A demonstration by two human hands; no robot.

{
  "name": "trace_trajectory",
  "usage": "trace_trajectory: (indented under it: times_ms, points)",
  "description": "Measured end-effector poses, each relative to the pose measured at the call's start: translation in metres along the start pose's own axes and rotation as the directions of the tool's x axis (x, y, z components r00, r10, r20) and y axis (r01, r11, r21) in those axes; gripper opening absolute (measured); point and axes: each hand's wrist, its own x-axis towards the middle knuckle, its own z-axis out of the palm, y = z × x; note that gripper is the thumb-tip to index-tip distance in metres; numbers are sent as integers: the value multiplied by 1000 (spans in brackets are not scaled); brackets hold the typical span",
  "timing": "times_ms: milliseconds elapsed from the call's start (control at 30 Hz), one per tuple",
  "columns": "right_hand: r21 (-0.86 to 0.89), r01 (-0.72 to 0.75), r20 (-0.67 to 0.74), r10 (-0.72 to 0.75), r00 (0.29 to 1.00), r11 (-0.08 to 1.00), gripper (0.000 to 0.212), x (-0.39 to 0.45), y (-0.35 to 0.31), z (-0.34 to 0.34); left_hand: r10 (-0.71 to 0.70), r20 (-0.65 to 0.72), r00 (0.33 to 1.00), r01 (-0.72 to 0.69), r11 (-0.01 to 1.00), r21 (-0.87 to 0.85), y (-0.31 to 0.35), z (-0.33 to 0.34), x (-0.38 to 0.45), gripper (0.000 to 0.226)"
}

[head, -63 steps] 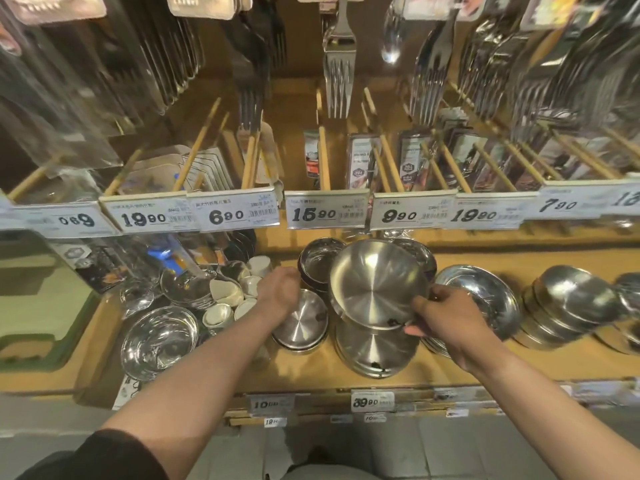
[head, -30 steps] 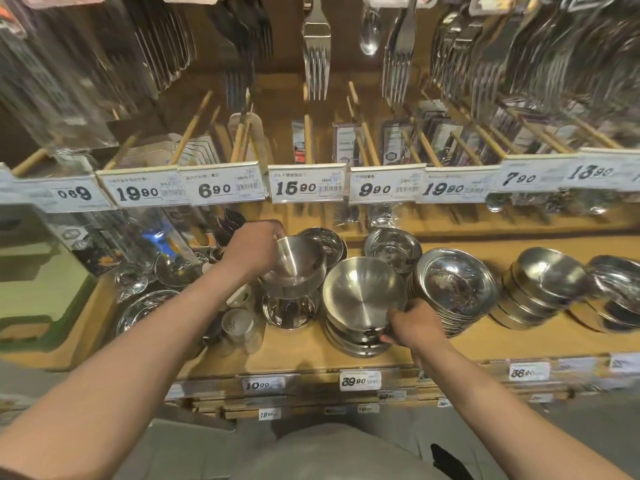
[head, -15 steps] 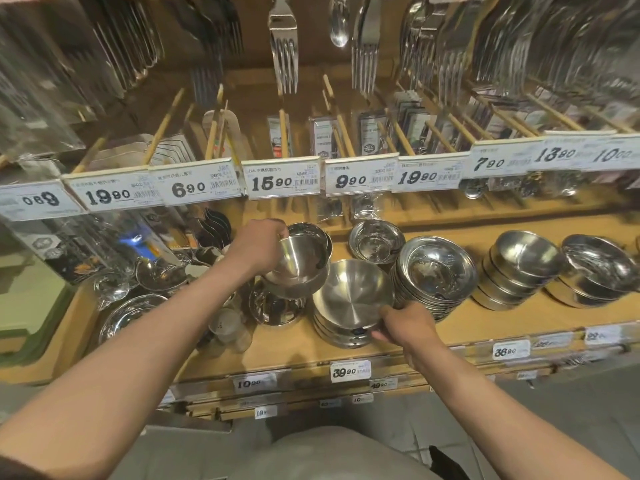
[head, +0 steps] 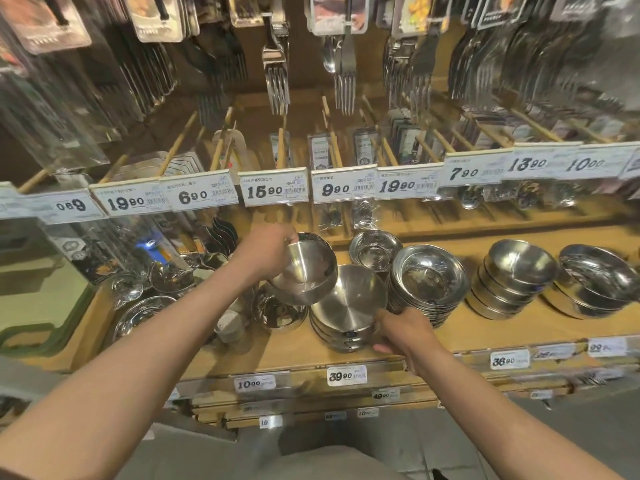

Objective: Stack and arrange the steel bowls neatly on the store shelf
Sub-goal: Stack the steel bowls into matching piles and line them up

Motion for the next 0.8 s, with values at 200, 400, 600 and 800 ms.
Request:
trace_trajectory:
  times_ms: [200,400,600,800]
  points:
    - [70,151,87,-157,984,986,29,-40,-21,-64,150,40,988,-145,984,-107,64,4,-16,37]
    - [11,247,246,-242,939,969,25,-84,-40,-168,395,90,914,-384,915,-120,178,30,-37,35]
    - [40,268,109,-271,956,963,15,-97,-8,-246,408,72,910,-380,892,-245,269,66,-52,25]
    - [241,203,-132,-176,976,949,14,-75,12,-283,95,373,923,198,714,-672,297,107,-60,25]
